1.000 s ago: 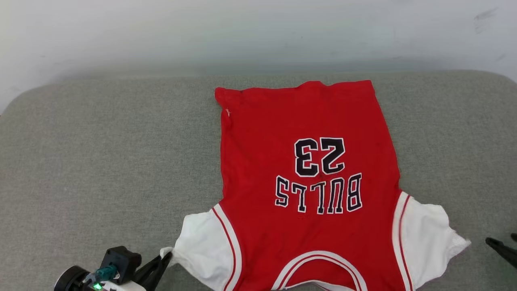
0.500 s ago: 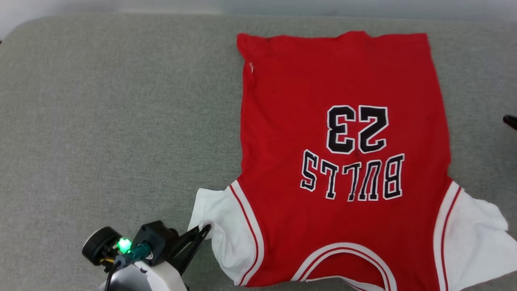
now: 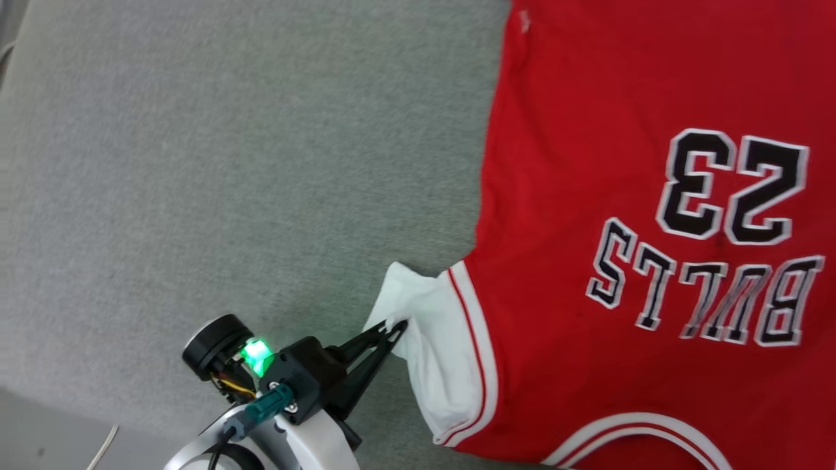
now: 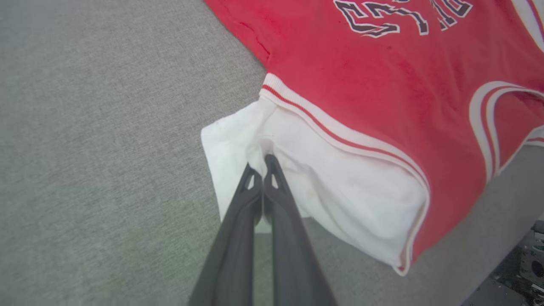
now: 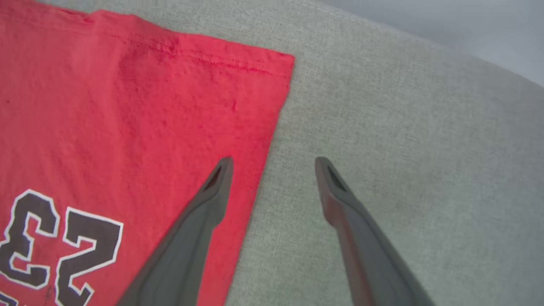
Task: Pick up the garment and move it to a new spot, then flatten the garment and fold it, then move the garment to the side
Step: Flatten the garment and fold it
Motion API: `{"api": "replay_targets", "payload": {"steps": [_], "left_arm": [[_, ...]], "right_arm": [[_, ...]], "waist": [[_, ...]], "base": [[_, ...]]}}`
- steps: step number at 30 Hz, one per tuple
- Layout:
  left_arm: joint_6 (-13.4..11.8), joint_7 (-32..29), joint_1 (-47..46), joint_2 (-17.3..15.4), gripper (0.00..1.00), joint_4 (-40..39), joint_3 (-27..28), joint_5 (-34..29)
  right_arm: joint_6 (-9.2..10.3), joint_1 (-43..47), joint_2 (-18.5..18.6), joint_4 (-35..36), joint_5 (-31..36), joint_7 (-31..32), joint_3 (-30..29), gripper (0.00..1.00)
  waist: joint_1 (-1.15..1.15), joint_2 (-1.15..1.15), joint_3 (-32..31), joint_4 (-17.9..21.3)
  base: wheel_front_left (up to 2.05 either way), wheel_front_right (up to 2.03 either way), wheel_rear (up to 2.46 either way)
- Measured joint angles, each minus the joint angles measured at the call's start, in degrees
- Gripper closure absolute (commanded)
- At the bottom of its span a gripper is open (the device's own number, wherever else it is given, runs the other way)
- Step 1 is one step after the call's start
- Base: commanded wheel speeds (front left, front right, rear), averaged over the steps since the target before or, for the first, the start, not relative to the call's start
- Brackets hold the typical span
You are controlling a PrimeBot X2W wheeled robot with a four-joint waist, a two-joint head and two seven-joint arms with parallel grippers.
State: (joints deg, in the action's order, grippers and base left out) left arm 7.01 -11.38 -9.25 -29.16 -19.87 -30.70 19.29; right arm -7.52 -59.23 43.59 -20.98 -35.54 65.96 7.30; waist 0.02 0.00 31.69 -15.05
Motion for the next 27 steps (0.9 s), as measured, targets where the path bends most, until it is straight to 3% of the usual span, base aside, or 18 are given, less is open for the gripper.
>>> {"api": "replay_targets", "payload": {"steps": [9,17,18,19,27], "left_arm": [[0.03,2.1,-2.46,1.83,1.0,0.87,-2.15,-0.58],[0.04,3.54,-3.18,2.42,1.0,2.27,-2.66,-0.89],[0.04,3.59,-3.26,2.45,1.0,2.45,-2.74,-0.88],[0.04,3.76,-3.4,2.47,1.0,2.6,-2.77,-0.88],[0.04,4.46,-3.9,2.46,1.0,4.26,-3.0,-0.44]], "right_arm": [[0.01,-5.1,-3.47,-4.86,9.1,2.78,-4.89,0.0],[0.02,-3.76,-3.13,-3.9,11.07,4.03,-3.99,0.0],[0.03,-3.49,-2.75,-3.72,11.05,4.34,-3.44,0.65],[0.02,-3.21,-2.43,-3.64,10.82,4.46,-3.05,1.0],[0.01,-0.53,-1.44,-3.41,9.32,3.55,-1.18,1.0]], "waist": [[0.0,0.0,5.08,-5.49],[-0.01,0.0,6.61,-6.89],[-0.01,0.0,6.66,-6.92],[-0.01,0.0,6.69,-6.93],[-0.02,0.0,5.41,-6.59]], "base": [[0.0,0.0,0.0],[0.0,0.0,0.0],[0.0,0.0,0.0],[0.0,0.0,0.0],[0.0,0.0,0.0]]}}
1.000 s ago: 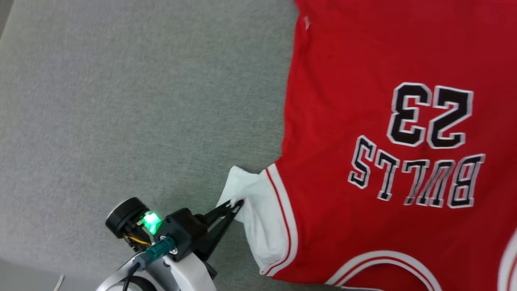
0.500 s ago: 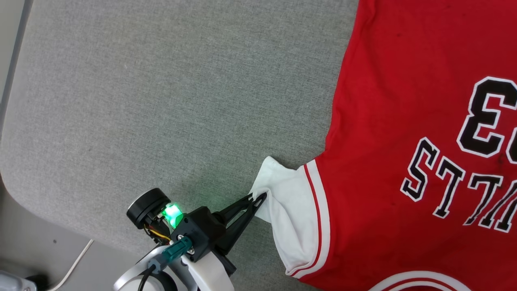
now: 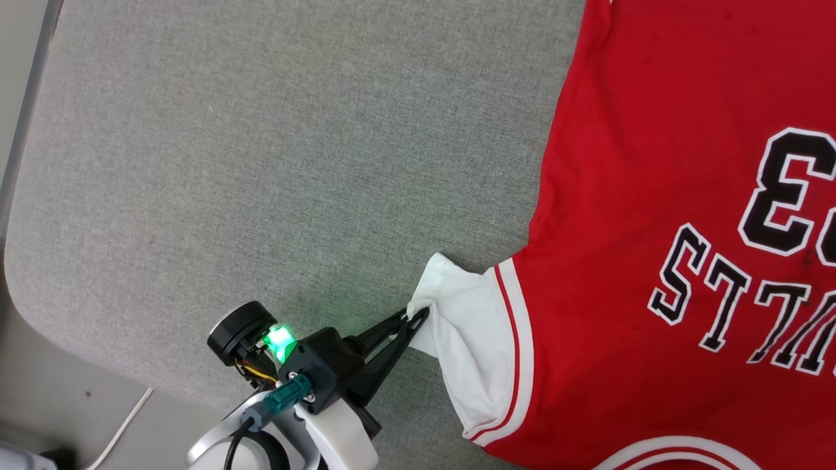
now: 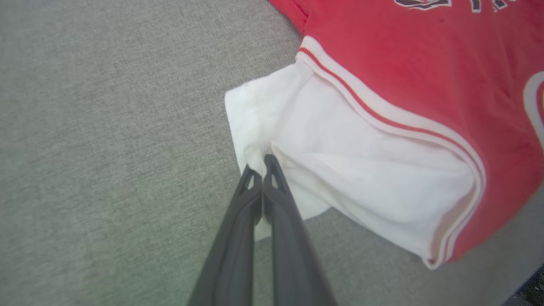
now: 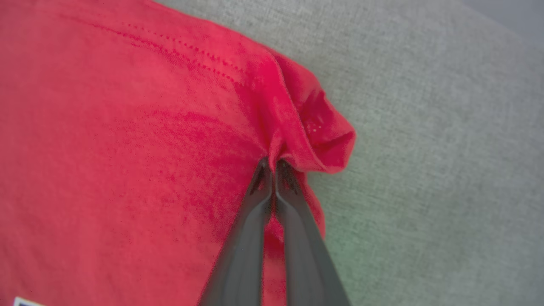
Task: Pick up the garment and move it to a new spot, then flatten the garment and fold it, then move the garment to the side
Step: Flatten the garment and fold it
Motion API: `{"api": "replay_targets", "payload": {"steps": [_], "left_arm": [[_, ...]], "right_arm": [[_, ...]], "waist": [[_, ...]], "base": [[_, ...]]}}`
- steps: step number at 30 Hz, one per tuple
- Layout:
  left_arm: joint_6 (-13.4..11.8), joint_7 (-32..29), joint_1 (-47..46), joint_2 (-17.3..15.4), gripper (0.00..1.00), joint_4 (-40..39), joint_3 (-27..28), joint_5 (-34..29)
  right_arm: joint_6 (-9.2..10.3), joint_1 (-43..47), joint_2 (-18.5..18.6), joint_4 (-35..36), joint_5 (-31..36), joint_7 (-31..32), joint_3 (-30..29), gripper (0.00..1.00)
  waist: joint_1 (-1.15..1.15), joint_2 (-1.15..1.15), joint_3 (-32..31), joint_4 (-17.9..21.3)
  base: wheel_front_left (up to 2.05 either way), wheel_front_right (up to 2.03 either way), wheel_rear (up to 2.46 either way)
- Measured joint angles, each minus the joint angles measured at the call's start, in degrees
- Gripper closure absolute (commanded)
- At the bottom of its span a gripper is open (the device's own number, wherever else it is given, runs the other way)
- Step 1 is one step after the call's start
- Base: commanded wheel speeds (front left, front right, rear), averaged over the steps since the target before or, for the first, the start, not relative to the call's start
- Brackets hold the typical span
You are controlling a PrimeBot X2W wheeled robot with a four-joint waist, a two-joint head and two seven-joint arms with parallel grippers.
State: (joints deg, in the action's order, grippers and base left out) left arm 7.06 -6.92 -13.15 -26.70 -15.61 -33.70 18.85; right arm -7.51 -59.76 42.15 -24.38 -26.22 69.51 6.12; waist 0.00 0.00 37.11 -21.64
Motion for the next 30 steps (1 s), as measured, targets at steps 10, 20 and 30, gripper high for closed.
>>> {"api": "replay_targets", "payload": {"steps": [10,20,30], "left_arm": [[-0.82,0.11,1.61,-1.48,1.0,2.43,1.41,2.2],[-2.59,0.87,5.77,-2.09,1.0,4.95,2.6,4.89],[-5.12,3.02,9.82,-1.98,1.0,6.48,4.13,7.08]], "right_arm": [[0.0,11.56,-0.18,-2.18,-4.43,-5.66,1.78,1.0],[0.0,26.81,-1.69,-0.55,-10.77,-10.89,3.32,1.0],[0.0,44.25,-1.9,5.22,-15.37,-14.34,2.69,1.0]], "waist": [[0.0,0.0,-7.77,3.61],[0.0,0.0,-17.17,9.07],[-0.01,0.0,-25.01,15.09]], "base": [[0.0,0.0,0.0],[0.0,0.0,0.0],[0.0,0.0,0.0]]}}
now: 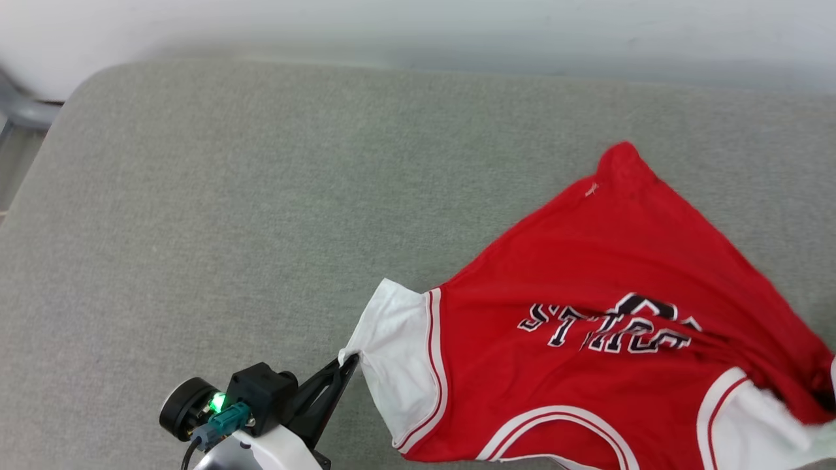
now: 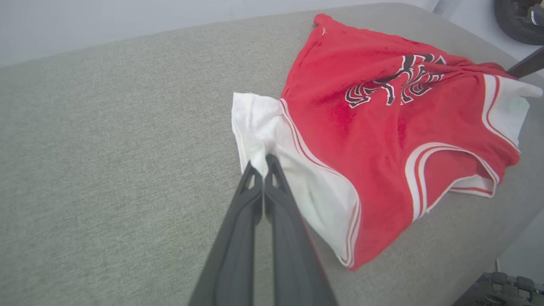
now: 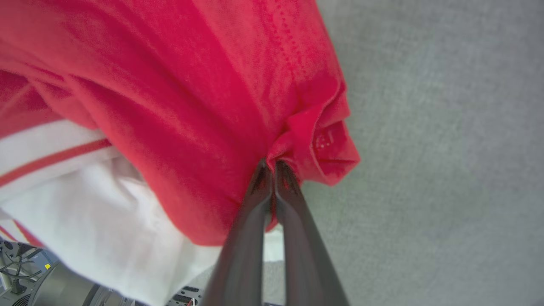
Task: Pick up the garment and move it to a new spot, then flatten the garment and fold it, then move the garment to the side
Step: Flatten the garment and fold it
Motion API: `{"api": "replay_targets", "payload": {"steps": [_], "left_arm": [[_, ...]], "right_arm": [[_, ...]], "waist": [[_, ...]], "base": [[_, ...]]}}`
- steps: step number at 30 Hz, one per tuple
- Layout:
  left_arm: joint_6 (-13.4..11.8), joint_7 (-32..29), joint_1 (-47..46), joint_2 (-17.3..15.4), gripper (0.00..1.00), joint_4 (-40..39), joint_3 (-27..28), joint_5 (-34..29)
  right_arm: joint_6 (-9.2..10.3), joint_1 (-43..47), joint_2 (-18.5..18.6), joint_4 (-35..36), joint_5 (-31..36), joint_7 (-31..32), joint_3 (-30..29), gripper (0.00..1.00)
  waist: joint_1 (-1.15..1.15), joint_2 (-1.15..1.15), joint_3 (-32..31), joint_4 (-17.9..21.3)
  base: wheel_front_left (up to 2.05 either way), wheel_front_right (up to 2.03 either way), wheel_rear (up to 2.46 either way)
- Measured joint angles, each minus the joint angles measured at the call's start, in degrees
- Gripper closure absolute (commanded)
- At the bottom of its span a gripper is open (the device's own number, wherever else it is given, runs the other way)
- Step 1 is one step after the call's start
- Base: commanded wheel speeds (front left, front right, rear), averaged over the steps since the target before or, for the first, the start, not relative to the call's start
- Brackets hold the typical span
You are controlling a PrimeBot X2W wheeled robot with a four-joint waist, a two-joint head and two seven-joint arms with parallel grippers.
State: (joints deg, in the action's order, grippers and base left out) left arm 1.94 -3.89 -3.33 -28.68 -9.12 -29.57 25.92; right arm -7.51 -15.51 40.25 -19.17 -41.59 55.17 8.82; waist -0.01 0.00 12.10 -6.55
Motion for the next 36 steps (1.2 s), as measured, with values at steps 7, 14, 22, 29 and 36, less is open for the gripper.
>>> {"api": "replay_targets", "payload": {"steps": [7,14,22,29,36], "left_arm": [[-1.07,2.15,1.56,1.23,1.0,1.89,0.14,0.64],[-1.53,3.59,2.16,2.2,1.0,3.13,-0.01,1.02],[-1.45,3.83,1.47,2.05,1.0,2.87,-0.24,0.92],[-1.37,3.57,-0.14,1.92,1.0,1.34,-1.1,-0.23],[-1.16,3.0,-2.83,2.66,1.0,-1.83,-2.58,-1.72]], "right_arm": [[0.0,10.95,-1.99,4.1,-1.91,-2.08,-2.47,1.0],[0.0,15.24,-3.44,5.76,-1.7,-2.7,-4.39,1.0],[0.0,14.03,-3.36,7.48,-1.74,-1.97,-5.22,0.0],[0.0,7.64,-0.31,14.02,-3.36,4.13,-7.26,0.0],[0.0,-3.31,-1.58,19.68,-1.53,11.67,-8.16,0.0]], "waist": [[0.0,0.0,-3.21,2.75],[0.0,0.0,-4.16,3.74],[0.01,0.0,-2.83,3.46],[0.01,0.0,-0.88,1.71],[0.01,0.0,2.42,-1.65]], "base": [[0.0,0.0,0.0],[0.0,0.0,0.0],[0.0,0.0,0.0],[0.0,0.0,0.0],[0.0,0.0,0.0]]}}
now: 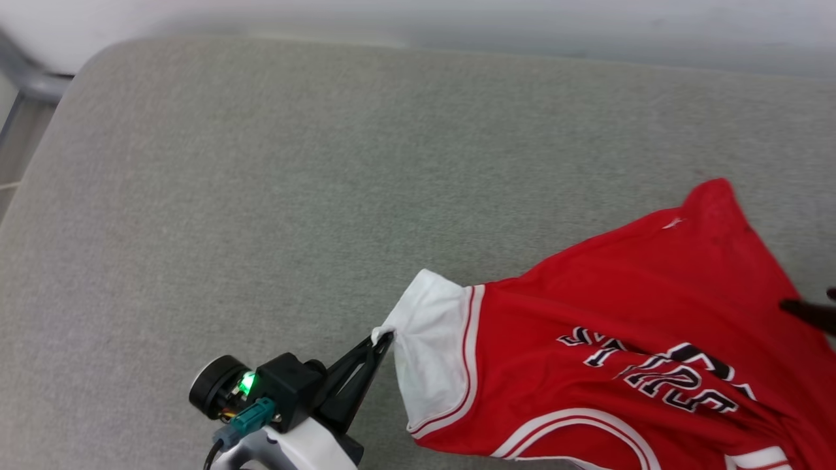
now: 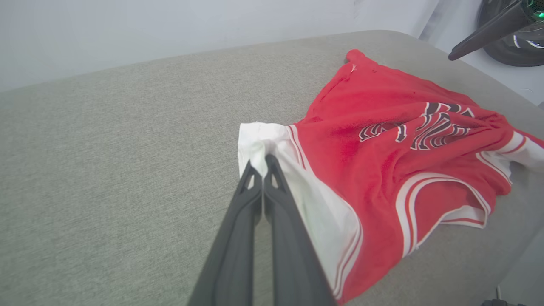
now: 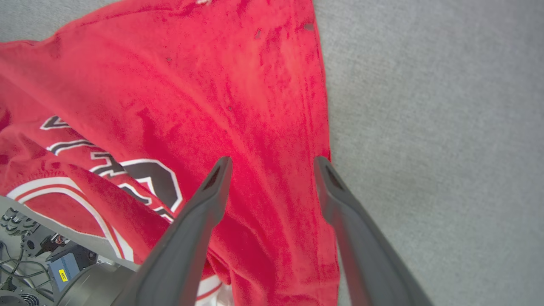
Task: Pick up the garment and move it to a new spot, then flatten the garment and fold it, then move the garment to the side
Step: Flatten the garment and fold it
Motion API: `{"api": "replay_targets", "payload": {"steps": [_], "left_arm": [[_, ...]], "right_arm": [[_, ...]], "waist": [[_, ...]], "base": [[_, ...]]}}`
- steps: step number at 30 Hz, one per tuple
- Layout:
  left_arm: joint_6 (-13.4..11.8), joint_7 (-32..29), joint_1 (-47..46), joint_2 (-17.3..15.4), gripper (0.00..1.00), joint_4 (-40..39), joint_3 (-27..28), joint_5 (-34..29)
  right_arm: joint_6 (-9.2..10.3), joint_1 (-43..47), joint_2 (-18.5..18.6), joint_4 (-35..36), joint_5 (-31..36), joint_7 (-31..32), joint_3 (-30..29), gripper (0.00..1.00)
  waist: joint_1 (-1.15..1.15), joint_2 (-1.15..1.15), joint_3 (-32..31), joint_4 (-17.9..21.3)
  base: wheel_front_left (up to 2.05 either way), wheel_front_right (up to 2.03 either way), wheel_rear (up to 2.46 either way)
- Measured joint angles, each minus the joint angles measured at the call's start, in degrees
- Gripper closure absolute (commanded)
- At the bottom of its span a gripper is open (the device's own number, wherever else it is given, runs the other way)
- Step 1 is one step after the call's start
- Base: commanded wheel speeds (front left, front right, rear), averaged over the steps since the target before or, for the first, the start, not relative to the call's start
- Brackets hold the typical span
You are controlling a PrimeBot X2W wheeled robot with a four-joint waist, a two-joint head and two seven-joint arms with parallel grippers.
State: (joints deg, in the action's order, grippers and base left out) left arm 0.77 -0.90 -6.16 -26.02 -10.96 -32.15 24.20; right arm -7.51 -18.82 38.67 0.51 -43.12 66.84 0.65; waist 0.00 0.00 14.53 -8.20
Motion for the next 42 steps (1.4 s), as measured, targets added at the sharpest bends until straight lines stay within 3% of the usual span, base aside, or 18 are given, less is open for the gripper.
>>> {"api": "replay_targets", "payload": {"steps": [6,9,20,28,30,42], "left_arm": [[0.02,-0.46,-1.83,0.86,1.0,-1.66,-1.02,-0.99],[0.2,-0.45,-2.9,1.45,1.0,-2.3,-1.7,-1.49],[0.33,-0.04,-4.95,2.89,1.0,-2.7,-3.19,-2.42],[0.51,0.58,-5.67,3.22,1.0,-1.88,-3.76,-2.46],[0.52,0.58,-5.84,3.24,1.0,-1.6,-3.88,-2.44],[-0.03,0.68,-5.8,2.07,1.0,0.13,-2.69,-1.47]], "right_arm": [[0.0,-10.21,-4.42,-4.15,6.42,6.64,-0.11,0.0],[0.0,-13.63,-4.24,-6.89,10.83,8.37,0.33,0.0],[0.0,-18.58,-4.35,-14.15,16.66,7.23,0.07,0.0],[0.01,-18.77,-2.68,-15.61,16.79,5.45,3.42,0.0],[0.02,-18.75,-2.42,-15.89,16.31,4.89,3.87,0.98],[0.01,-18.79,-2.99,-18.44,12.79,-6.45,8.48,1.0]], "waist": [[0.01,0.0,3.64,-3.48],[0.01,0.0,5.45,-5.18],[0.01,0.0,10.7,-10.06],[0.0,0.0,12.3,-11.33],[0.0,0.0,12.2,-11.37],[0.0,0.0,8.16,-10.26]], "base": [[0.0,0.0,0.0],[0.0,0.0,0.0],[0.0,0.0,0.0],[0.0,0.0,0.0],[0.0,0.0,0.0],[0.0,0.0,0.0]]}}
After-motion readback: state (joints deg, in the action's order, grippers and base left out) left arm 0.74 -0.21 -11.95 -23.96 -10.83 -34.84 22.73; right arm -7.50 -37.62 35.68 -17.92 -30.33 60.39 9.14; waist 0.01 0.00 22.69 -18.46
